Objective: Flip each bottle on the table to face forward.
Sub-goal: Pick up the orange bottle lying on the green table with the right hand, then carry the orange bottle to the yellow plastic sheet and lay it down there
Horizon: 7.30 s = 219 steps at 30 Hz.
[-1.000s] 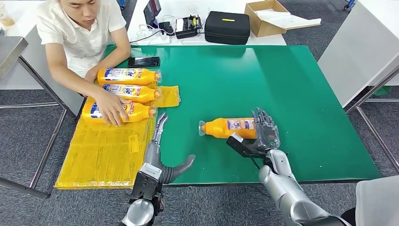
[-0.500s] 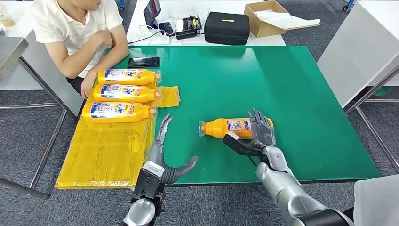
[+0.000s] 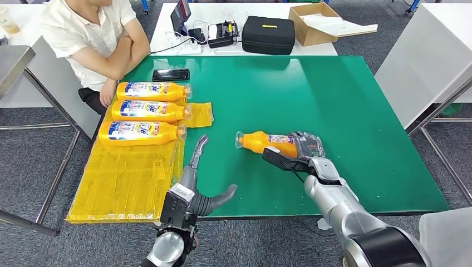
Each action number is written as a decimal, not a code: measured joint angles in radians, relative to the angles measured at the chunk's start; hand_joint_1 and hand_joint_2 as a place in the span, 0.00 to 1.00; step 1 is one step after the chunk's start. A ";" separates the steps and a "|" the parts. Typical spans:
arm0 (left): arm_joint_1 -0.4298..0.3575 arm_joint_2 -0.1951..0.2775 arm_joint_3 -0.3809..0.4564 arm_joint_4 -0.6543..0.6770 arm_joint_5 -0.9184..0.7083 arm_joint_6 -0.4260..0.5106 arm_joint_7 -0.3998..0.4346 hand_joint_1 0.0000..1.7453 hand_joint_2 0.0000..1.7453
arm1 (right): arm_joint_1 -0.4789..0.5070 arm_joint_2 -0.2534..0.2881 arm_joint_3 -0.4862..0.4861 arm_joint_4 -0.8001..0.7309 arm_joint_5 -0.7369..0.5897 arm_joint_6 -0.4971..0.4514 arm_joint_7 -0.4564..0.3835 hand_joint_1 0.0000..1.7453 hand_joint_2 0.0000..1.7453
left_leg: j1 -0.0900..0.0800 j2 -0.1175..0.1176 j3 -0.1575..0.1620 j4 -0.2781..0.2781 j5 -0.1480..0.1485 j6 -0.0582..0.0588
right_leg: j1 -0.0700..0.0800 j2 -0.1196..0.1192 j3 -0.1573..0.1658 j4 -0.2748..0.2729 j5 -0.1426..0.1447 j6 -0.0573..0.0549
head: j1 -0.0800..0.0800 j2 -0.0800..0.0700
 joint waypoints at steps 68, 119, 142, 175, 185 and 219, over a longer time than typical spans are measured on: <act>-0.067 -0.034 0.075 0.080 0.511 -0.097 0.047 0.00 1.00 | 0.305 0.127 0.248 -0.630 -0.724 0.060 -0.361 1.00 1.00 | 0.001 0.002 -0.011 0.000 0.001 0.000 | 0.001 0.000 -0.011 0.001 0.002 -0.003 | 0.000 0.000; -0.128 0.004 0.099 0.085 -0.003 0.310 -0.083 1.00 1.00 | 0.394 0.130 0.206 -0.636 -0.768 -0.099 -0.408 0.00 1.00 | 0.001 0.002 -0.011 0.000 0.001 0.000 | 0.001 0.000 -0.011 0.001 0.002 -0.003 | 0.000 0.000; -0.295 0.105 0.331 0.460 -1.332 0.128 0.582 1.00 1.00 | 0.486 0.161 -0.003 -0.734 -0.651 -0.061 -0.416 0.00 1.00 | 0.001 0.002 -0.012 0.000 0.001 0.000 | 0.001 0.000 -0.011 0.001 0.002 -0.003 | 0.000 0.000; -0.464 0.128 0.370 0.644 -1.177 -0.184 0.510 0.00 1.00 | 0.502 0.178 -0.053 -0.743 -0.653 -0.047 -0.444 0.00 1.00 | 0.001 0.001 -0.010 0.000 0.002 -0.001 | 0.001 0.000 -0.009 0.001 0.002 -0.003 | 0.000 0.000; -0.494 0.139 0.332 0.680 -1.089 -0.278 0.369 0.00 1.00 | 0.502 0.180 -0.061 -0.729 -0.672 -0.049 -0.473 0.00 1.00 | 0.001 -0.001 -0.009 0.000 0.002 -0.001 | 0.001 -0.001 -0.008 0.001 0.002 -0.003 | 0.000 0.000; -0.195 0.216 0.029 0.083 -0.854 0.069 0.176 0.00 1.00 | 0.509 0.181 -0.066 -0.688 -0.669 -0.119 -0.526 0.00 1.00 | 0.001 0.000 -0.011 0.000 0.002 -0.002 | 0.001 -0.001 -0.010 0.001 0.002 -0.003 | 0.000 0.000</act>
